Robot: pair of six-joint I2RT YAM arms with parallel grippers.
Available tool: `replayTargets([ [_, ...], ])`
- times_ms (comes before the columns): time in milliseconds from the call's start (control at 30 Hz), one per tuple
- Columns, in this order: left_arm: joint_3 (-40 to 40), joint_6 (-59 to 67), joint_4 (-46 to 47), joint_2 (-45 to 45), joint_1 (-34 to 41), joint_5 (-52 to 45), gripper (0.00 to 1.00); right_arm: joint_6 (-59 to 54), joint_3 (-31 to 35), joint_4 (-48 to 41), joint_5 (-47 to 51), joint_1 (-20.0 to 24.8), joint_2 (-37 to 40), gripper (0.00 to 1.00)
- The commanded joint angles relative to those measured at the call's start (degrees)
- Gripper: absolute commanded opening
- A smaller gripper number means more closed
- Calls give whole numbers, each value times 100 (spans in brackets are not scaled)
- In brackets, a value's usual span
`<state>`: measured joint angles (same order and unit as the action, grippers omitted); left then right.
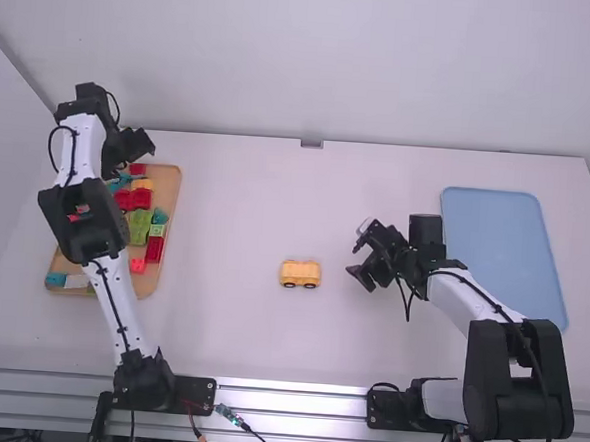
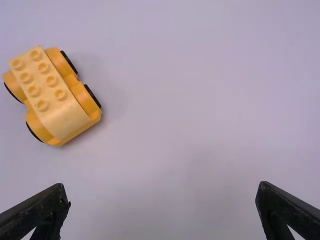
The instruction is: Assemble lego blocks to make yellow taxi
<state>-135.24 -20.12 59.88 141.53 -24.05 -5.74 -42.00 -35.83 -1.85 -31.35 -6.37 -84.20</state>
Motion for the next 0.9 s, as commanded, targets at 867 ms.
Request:
replayTargets([
  [867, 688, -3324, -125, 55, 26, 173, 63, 450, -96, 295, -11, -9, 88, 99],
])
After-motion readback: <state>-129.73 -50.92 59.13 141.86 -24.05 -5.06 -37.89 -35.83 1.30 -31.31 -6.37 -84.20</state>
